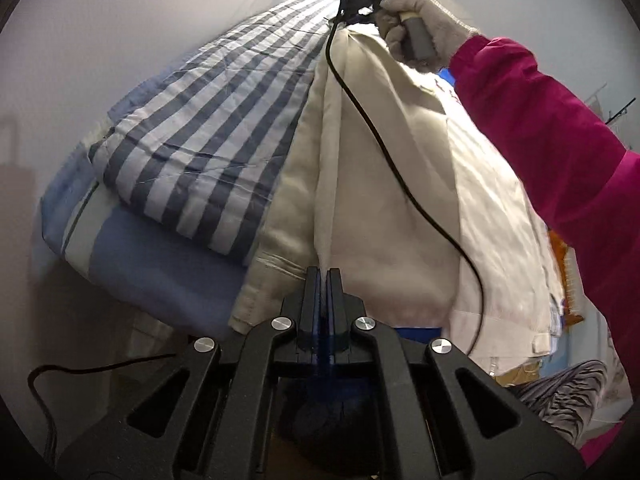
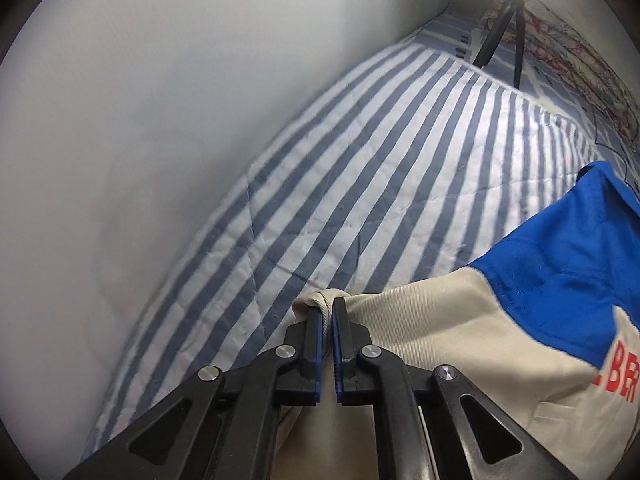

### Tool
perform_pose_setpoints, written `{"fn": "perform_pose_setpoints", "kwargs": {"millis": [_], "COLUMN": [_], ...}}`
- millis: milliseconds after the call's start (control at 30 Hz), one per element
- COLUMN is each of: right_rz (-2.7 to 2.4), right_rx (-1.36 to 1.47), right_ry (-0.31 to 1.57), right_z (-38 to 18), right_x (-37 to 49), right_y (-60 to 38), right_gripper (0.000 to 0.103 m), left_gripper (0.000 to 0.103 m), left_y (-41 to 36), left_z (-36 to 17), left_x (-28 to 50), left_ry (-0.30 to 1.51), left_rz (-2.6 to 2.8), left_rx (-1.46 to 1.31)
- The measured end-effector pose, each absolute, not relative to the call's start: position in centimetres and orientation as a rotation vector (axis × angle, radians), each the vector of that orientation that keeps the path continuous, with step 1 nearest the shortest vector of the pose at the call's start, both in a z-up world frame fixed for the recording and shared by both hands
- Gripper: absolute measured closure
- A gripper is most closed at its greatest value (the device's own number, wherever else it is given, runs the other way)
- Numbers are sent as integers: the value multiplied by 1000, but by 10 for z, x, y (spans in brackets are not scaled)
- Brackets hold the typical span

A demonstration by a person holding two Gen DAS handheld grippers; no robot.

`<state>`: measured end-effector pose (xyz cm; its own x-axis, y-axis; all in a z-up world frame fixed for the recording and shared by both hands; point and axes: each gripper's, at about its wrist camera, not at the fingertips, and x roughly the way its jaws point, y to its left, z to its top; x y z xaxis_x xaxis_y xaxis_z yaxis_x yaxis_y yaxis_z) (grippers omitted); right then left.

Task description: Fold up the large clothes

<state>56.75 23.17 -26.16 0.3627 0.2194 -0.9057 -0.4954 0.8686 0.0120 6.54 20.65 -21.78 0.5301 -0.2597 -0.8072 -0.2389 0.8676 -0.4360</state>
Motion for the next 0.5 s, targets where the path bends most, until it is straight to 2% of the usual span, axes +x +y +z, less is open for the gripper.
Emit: {"fn": "perform_pose_setpoints", "kwargs": {"millis": [133, 167, 233, 500], "right_rz": [573, 589, 628, 632], "right_rx": [-173, -144, -73, 92], "right_ry": [1083, 1076, 1027, 934], "right_z": [-259, -254, -232, -193], "right_x": [572, 572, 564, 521], "right_y": [212, 205, 179, 63], "right_gripper": [92, 82, 75, 71], "left_gripper": [102, 102, 102, 102], "left_y": [203, 201, 200, 204], "left_z": [-220, -220, -218, -205], "left_x": [67, 67, 67, 62], "left_ry": [1030, 1033, 1029, 987], "left_rz": [2, 4, 8, 67], "left_rx": [-508, -496, -488, -440]}}
